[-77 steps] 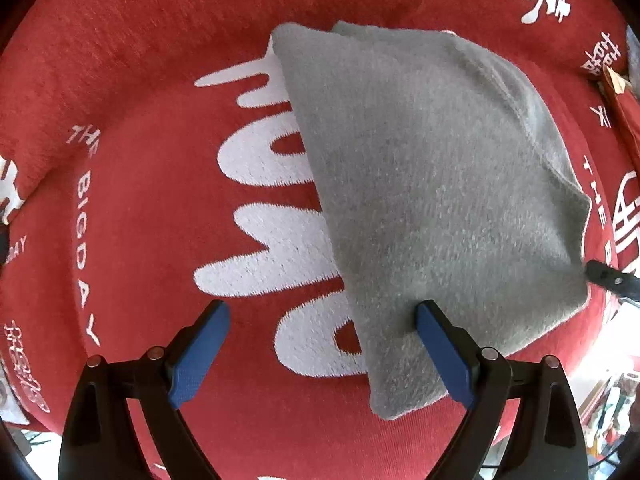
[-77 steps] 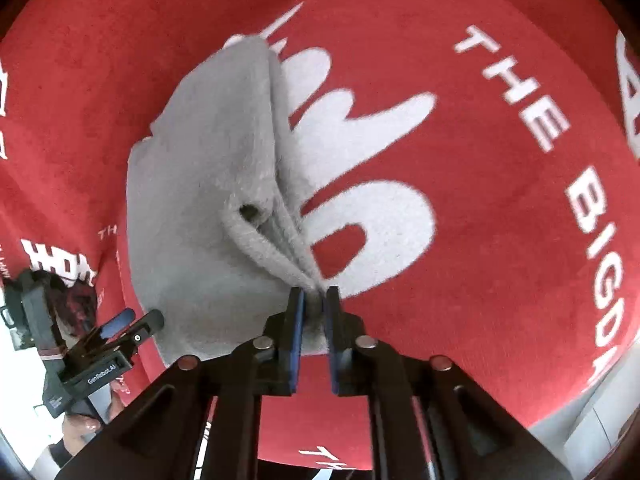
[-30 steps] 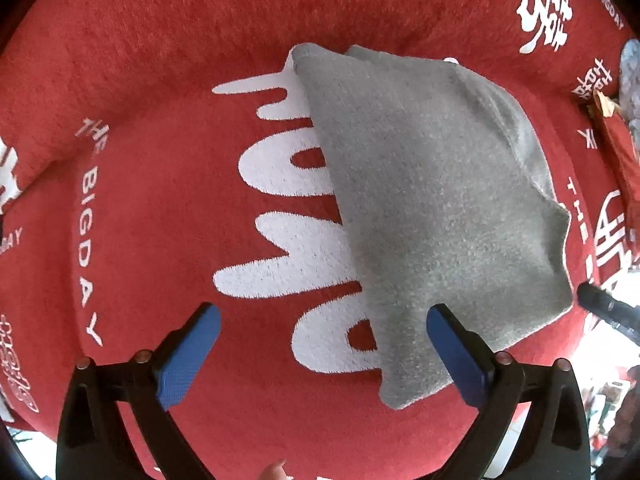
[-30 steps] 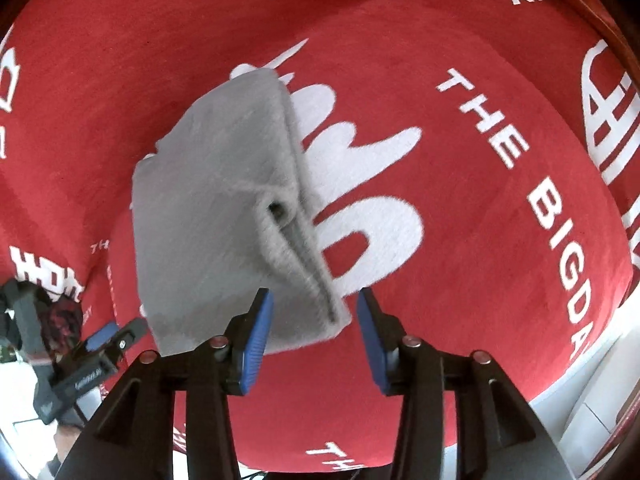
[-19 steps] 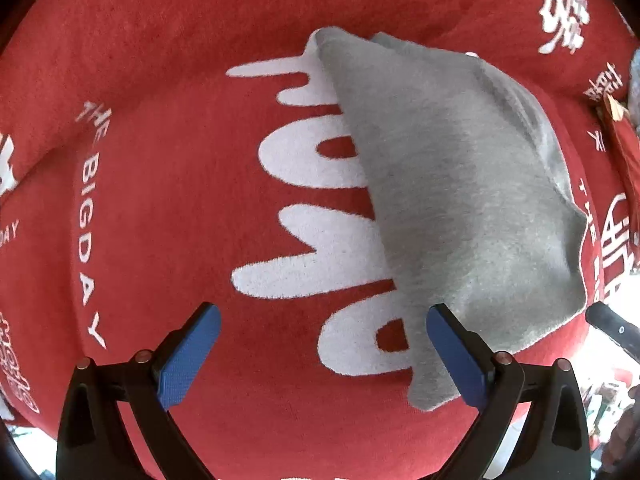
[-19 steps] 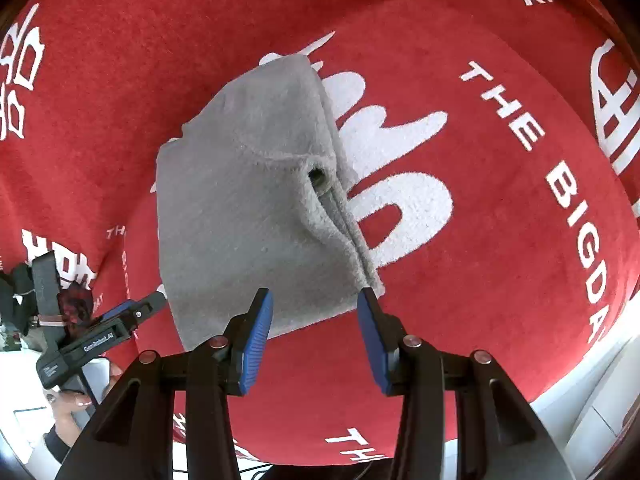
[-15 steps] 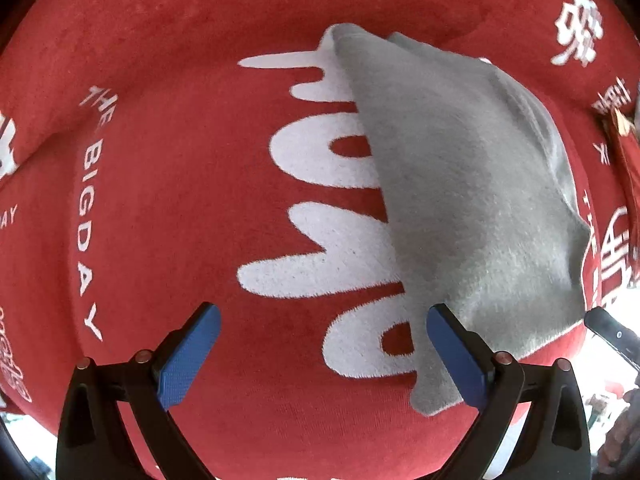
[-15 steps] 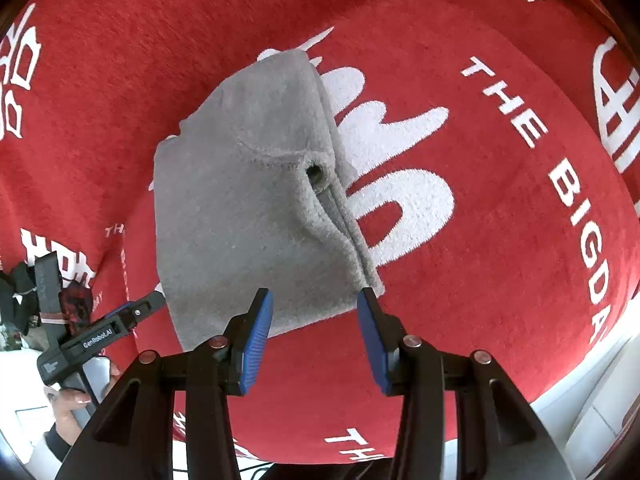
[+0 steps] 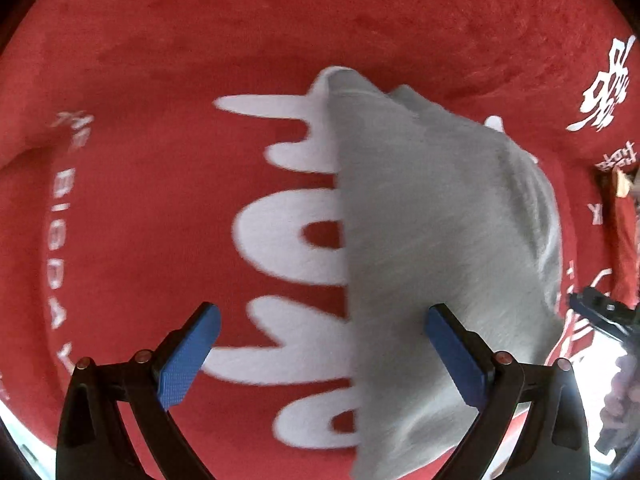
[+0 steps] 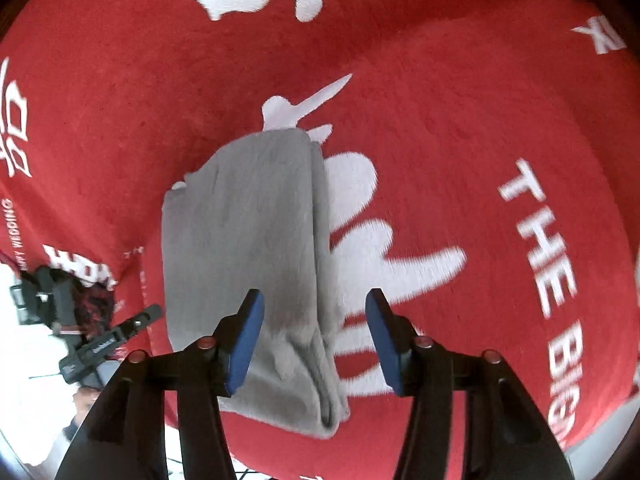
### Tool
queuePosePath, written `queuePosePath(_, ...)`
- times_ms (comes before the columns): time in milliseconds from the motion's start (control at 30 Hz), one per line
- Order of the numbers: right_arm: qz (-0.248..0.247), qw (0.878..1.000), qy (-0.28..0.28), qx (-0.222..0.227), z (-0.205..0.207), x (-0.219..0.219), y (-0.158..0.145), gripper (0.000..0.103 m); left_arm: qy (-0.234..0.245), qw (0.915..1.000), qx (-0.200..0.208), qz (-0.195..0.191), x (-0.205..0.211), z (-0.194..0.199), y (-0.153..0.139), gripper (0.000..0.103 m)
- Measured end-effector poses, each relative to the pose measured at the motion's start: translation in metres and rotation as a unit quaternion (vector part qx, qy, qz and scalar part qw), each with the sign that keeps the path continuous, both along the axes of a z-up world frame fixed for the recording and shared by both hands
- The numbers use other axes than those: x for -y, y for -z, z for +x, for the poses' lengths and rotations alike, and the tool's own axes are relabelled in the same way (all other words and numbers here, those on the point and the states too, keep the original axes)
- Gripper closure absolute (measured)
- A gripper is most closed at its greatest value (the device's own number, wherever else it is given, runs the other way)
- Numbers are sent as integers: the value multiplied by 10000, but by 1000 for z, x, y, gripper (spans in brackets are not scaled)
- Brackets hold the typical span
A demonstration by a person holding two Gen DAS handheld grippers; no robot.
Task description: Fold small clothes
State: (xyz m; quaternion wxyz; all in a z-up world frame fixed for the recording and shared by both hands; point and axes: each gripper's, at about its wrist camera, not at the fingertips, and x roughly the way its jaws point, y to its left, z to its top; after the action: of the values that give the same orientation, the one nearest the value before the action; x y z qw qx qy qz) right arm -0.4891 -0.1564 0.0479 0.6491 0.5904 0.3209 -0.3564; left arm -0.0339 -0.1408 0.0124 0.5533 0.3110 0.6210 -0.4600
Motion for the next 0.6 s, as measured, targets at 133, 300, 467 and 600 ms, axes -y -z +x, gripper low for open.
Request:
queuePosePath(133,363,9976,-306,507,1,23,24,46,167,9993,-241,-251,15,-8,4,0)
queuePosePath(300,605,9900,-758,1021,11,35,46,46,213,9952,-922,-254,24,-10,20,0)
queuePosePath(467,767,9815,-1111,1359,21,41,62,46,300,9897,-1385,-197,31,-23,34,0)
queuePosePath(600,737,9773,-1267,1528,35,47,64,45,344,9894,-1385,-259,38,-36,34,0)
